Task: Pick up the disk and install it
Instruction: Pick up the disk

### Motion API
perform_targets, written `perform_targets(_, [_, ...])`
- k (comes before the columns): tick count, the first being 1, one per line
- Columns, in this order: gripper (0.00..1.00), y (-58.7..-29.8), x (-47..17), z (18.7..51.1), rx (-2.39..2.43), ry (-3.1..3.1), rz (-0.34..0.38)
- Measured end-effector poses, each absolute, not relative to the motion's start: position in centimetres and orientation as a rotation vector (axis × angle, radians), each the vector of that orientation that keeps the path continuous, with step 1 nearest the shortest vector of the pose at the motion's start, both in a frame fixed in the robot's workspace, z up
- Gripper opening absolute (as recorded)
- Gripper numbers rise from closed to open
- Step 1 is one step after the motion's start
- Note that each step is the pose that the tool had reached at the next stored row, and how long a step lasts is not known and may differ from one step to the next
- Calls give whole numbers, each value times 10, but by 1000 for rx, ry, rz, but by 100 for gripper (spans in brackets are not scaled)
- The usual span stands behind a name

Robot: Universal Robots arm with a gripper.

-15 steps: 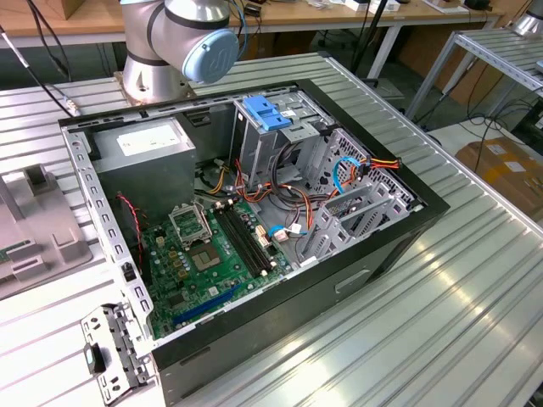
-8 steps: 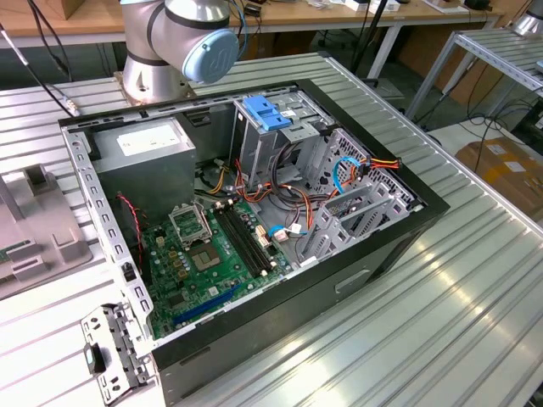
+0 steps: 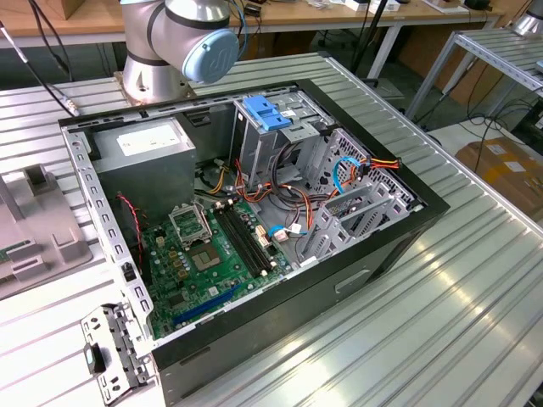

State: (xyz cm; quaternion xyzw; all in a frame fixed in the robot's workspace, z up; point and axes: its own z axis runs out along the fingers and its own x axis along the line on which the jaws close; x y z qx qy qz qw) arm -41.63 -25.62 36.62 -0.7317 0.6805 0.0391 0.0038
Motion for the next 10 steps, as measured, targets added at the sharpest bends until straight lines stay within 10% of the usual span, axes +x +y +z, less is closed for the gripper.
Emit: perform_targets(10, [37,-256,-416,377,-2290,2130,128])
